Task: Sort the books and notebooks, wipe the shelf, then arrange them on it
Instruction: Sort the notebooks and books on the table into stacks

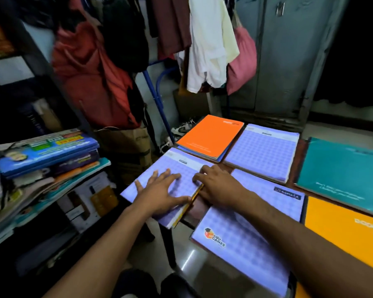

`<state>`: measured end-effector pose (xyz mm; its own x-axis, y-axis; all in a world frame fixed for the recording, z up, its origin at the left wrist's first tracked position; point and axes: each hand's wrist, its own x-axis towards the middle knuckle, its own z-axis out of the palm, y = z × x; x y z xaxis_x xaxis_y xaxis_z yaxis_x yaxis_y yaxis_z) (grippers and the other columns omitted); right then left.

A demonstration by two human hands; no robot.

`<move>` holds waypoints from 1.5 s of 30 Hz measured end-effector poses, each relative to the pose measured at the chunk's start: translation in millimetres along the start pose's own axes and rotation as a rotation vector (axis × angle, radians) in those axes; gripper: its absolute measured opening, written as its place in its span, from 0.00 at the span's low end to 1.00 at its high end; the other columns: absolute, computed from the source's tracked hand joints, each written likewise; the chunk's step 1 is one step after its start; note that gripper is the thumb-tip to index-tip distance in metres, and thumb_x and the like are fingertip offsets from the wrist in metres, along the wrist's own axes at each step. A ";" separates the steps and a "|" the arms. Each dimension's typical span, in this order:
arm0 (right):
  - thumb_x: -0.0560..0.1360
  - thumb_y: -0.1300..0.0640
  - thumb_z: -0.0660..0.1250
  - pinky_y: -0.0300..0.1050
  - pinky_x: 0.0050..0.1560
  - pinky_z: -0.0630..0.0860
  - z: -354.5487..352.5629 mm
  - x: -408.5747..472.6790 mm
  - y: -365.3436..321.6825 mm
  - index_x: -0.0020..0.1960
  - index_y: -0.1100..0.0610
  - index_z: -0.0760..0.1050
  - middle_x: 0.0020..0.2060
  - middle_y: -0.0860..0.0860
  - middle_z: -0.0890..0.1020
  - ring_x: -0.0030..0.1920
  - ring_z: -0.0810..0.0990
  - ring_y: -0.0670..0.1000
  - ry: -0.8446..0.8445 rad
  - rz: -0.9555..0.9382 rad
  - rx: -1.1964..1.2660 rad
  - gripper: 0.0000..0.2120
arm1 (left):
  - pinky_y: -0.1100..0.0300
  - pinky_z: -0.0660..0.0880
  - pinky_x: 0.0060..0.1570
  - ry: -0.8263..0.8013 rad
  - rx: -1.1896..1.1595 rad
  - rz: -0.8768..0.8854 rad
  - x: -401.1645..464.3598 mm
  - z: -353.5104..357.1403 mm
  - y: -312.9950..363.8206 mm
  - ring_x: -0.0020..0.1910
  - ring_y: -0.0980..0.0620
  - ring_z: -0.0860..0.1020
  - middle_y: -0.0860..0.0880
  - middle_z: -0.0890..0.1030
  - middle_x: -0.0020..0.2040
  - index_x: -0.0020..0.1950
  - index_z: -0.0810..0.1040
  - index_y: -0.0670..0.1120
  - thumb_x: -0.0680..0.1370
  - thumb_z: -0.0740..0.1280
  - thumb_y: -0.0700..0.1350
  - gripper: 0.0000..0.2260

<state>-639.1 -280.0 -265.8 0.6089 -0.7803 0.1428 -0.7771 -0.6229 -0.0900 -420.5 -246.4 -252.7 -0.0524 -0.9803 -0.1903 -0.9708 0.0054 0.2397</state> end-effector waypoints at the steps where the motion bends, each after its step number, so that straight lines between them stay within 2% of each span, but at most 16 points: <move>1: 0.80 0.51 0.63 0.59 0.53 0.73 -0.1 -2.0 -1.4 0.65 0.52 0.72 0.60 0.56 0.72 0.58 0.71 0.61 0.008 0.014 0.012 0.15 | 0.28 0.39 0.73 -0.002 0.005 0.023 1.3 -1.1 -1.7 0.82 0.51 0.44 0.60 0.47 0.83 0.79 0.55 0.68 0.68 0.62 0.79 0.42; 5: 0.81 0.52 0.61 0.56 0.53 0.72 -7.8 -3.0 -11.6 0.67 0.52 0.70 0.62 0.56 0.72 0.59 0.70 0.60 -0.013 0.092 -0.056 0.15 | 0.29 0.39 0.73 0.007 -0.021 0.060 3.8 -1.7 -2.7 0.83 0.51 0.44 0.59 0.46 0.83 0.80 0.53 0.67 0.69 0.61 0.79 0.43; 8: 0.80 0.53 0.61 0.56 0.55 0.71 -21.8 3.9 -34.5 0.68 0.51 0.70 0.62 0.55 0.72 0.61 0.71 0.60 0.029 0.097 0.006 0.17 | 0.33 0.43 0.76 0.134 -0.189 0.048 -7.8 -14.5 -5.6 0.81 0.54 0.53 0.58 0.52 0.83 0.80 0.57 0.64 0.72 0.63 0.75 0.39; 11: 0.78 0.53 0.65 0.56 0.57 0.72 -40.7 19.0 -78.8 0.64 0.52 0.74 0.58 0.54 0.76 0.59 0.73 0.60 0.150 -0.013 0.232 0.15 | 0.44 0.62 0.74 0.308 -0.344 0.086 -38.0 -39.0 -28.1 0.73 0.51 0.70 0.53 0.71 0.74 0.74 0.70 0.57 0.75 0.68 0.67 0.31; 14: 0.75 0.57 0.67 0.52 0.54 0.72 -56.8 40.1 -144.5 0.56 0.56 0.77 0.50 0.55 0.78 0.52 0.77 0.58 0.211 -0.175 0.409 0.10 | 0.53 0.76 0.61 0.380 -0.583 0.141 -91.7 -63.8 -67.0 0.59 0.53 0.80 0.49 0.82 0.59 0.63 0.79 0.49 0.74 0.71 0.55 0.20; 16: 0.73 0.60 0.68 0.43 0.48 0.69 -60.8 57.4 -213.3 0.53 0.57 0.78 0.47 0.54 0.79 0.50 0.78 0.56 0.197 -0.337 0.484 0.09 | 0.54 0.79 0.56 0.487 -0.610 0.036 -150.4 -77.7 -113.9 0.53 0.54 0.82 0.51 0.85 0.53 0.58 0.81 0.49 0.74 0.72 0.53 0.15; 18: 0.73 0.59 0.68 0.39 0.48 0.65 -61.9 64.6 -273.1 0.56 0.56 0.78 0.49 0.52 0.80 0.51 0.78 0.54 0.163 -0.452 0.529 0.11 | 0.52 0.80 0.54 0.588 -0.610 -0.085 -202.6 -85.5 -152.7 0.50 0.54 0.83 0.54 0.85 0.50 0.55 0.82 0.51 0.72 0.70 0.57 0.16; 24: 0.76 0.53 0.69 0.47 0.58 0.71 -51.4 59.1 -454.8 0.62 0.54 0.75 0.56 0.53 0.79 0.59 0.77 0.54 0.036 -0.700 0.526 0.16 | 0.51 0.80 0.51 0.915 -0.513 -0.456 -361.9 -76.8 -266.4 0.45 0.59 0.82 0.57 0.85 0.45 0.52 0.83 0.52 0.75 0.73 0.53 0.09; 28: 0.77 0.51 0.68 0.45 0.62 0.67 -38.2 58.7 -528.2 0.68 0.53 0.70 0.64 0.53 0.75 0.65 0.72 0.54 -0.032 -0.781 0.423 0.21 | 0.55 0.77 0.55 1.008 -0.385 -0.662 -426.1 -56.9 -318.6 0.53 0.54 0.82 0.54 0.83 0.54 0.57 0.81 0.53 0.76 0.74 0.53 0.12; 32: 0.78 0.49 0.67 0.53 0.67 0.69 -27.1 66.3 -568.0 0.74 0.53 0.64 0.68 0.54 0.70 0.68 0.69 0.57 -0.041 -0.834 0.264 0.27 | 0.48 0.70 0.65 0.980 -0.114 -0.934 -463.6 -29.1 -358.9 0.68 0.44 0.70 0.50 0.72 0.70 0.70 0.74 0.56 0.71 0.75 0.58 0.28; 34: 0.78 0.49 0.66 0.56 0.65 0.71 -18.0 66.5 -585.1 0.75 0.55 0.62 0.68 0.55 0.69 0.67 0.69 0.59 -0.029 -0.868 0.184 0.29 | 0.46 0.67 0.70 1.141 -0.273 -0.995 -478.4 -11.5 -384.6 0.71 0.42 0.67 0.45 0.68 0.72 0.72 0.72 0.52 0.69 0.77 0.55 0.32; 37: 0.77 0.50 0.65 0.56 0.62 0.72 -2.5 65.7 -599.5 0.74 0.54 0.65 0.64 0.55 0.73 0.63 0.70 0.59 0.064 -0.932 0.072 0.27 | 0.46 0.71 0.67 1.390 -0.839 -1.010 -493.3 2.9 -408.1 0.67 0.43 0.73 0.43 0.73 0.68 0.69 0.71 0.52 0.74 0.74 0.53 0.26; 39: 0.75 0.52 0.66 0.55 0.59 0.72 8.4 65.7 -605.7 0.72 0.55 0.69 0.61 0.56 0.76 0.61 0.71 0.60 0.114 -0.928 0.042 0.26 | 0.45 0.78 0.60 1.413 -1.265 -0.969 -500.0 2.4 -411.1 0.58 0.45 0.79 0.44 0.77 0.64 0.68 0.70 0.50 0.79 0.71 0.52 0.20; 41: 0.76 0.53 0.66 0.55 0.59 0.72 19.8 64.8 -609.3 0.71 0.56 0.70 0.60 0.56 0.77 0.60 0.73 0.59 0.118 -0.901 -0.003 0.25 | 0.46 0.84 0.46 1.361 -1.623 -0.852 -502.0 -3.3 -411.7 0.48 0.43 0.85 0.47 0.79 0.60 0.66 0.70 0.48 0.81 0.69 0.50 0.17; 43: 0.73 0.52 0.70 0.54 0.55 0.74 32.5 62.8 -611.5 0.69 0.57 0.70 0.58 0.57 0.76 0.57 0.74 0.59 0.156 -0.902 -0.096 0.27 | 0.48 0.84 0.37 1.311 -1.721 -0.802 -498.5 -12.2 -414.7 0.49 0.40 0.85 0.44 0.80 0.61 0.65 0.70 0.48 0.80 0.71 0.49 0.17; 45: 0.68 0.53 0.74 0.55 0.50 0.75 40.1 64.2 -614.6 0.69 0.57 0.67 0.57 0.58 0.76 0.54 0.75 0.59 0.207 -0.908 -0.149 0.32 | 0.48 0.83 0.35 1.312 -1.731 -0.828 -491.9 -19.9 -417.8 0.56 0.37 0.83 0.42 0.77 0.66 0.63 0.70 0.48 0.78 0.74 0.48 0.18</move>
<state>-116.0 50.5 -240.9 0.9623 0.0341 0.2699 -0.0406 -0.9630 0.2663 15.6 229.6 -240.3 0.9180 -0.2430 -0.3135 0.3737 0.2647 0.8890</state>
